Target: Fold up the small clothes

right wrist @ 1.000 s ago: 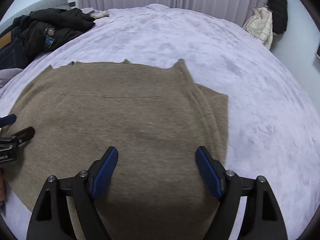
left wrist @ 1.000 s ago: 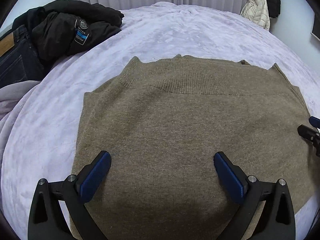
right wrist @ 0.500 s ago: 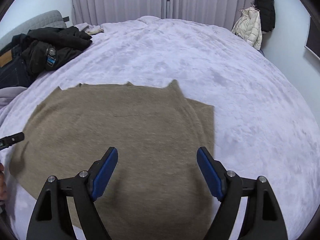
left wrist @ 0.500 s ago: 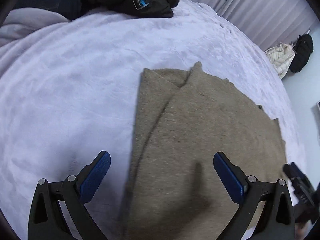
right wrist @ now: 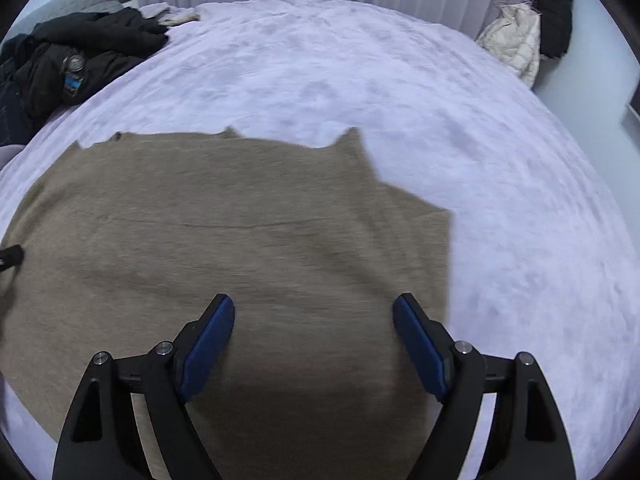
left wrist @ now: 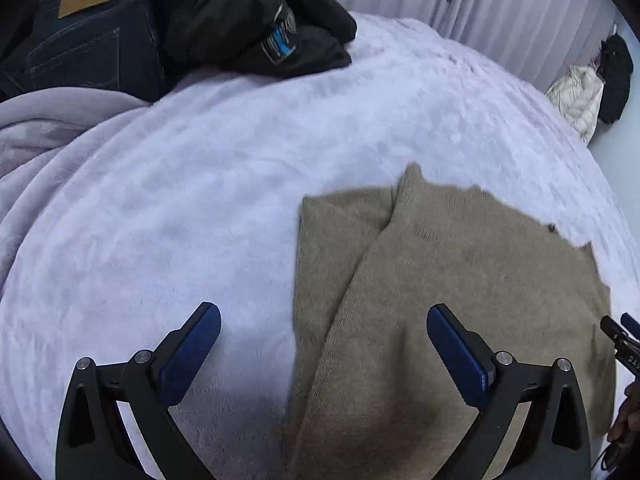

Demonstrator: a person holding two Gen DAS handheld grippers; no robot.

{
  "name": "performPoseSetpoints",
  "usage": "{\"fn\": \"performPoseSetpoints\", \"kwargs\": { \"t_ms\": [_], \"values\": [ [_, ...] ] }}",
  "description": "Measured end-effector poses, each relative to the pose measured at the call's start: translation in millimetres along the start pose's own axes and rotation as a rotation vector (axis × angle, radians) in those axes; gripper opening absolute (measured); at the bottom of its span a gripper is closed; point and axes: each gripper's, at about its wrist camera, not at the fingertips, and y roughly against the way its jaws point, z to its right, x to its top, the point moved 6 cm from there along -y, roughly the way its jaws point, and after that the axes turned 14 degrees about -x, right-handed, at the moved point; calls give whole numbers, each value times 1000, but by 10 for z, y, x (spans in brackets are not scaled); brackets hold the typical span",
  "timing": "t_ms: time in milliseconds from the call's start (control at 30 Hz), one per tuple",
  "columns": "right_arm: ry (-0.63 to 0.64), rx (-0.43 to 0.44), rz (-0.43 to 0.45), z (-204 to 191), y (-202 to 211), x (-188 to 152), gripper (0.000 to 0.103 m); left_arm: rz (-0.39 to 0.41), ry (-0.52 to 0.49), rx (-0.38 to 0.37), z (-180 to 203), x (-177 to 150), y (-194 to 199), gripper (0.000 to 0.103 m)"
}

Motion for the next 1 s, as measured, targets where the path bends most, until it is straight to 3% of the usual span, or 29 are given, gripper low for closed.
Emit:
{"fn": "performPoseSetpoints", "kwargs": {
  "t_ms": [67,200,267,367,433,467,500,567,667,733,800,900,1000],
  "values": [
    [-52,38,23,62,17,176,86,6,19,-75,213,125,-37,103],
    [-111,181,9,-260,-93,495,86,-41,-94,-198,920,264,-491,103],
    [-111,197,-14,-446,-239,612,86,-81,-137,-151,1019,354,-826,103],
    [-98,109,-41,-448,-527,659,86,-123,-129,3,711,372,-1146,103],
    [-130,55,-78,-283,-723,575,86,-90,-99,-60,503,371,-1139,103],
    [-188,109,-84,-176,-777,539,86,-67,-98,-8,415,380,-1105,103],
    [-238,157,-83,-97,-799,515,86,-80,-76,-16,321,373,-1109,103],
    [-239,167,-82,-68,-791,514,86,-91,-34,-48,238,386,-1008,103],
    [-183,71,-72,-88,-586,486,86,-67,-61,-12,218,311,-643,103],
    [-151,32,-10,-61,-296,379,87,-43,-107,13,119,176,-341,103],
    [-109,47,53,-104,-19,221,87,-55,-92,-26,-73,23,-197,103],
    [-89,56,94,-184,269,-4,87,-172,46,-150,-414,-247,-246,103],
    [-120,74,104,-270,433,-226,87,-173,83,-217,-408,-296,-284,103]
  ]
}}
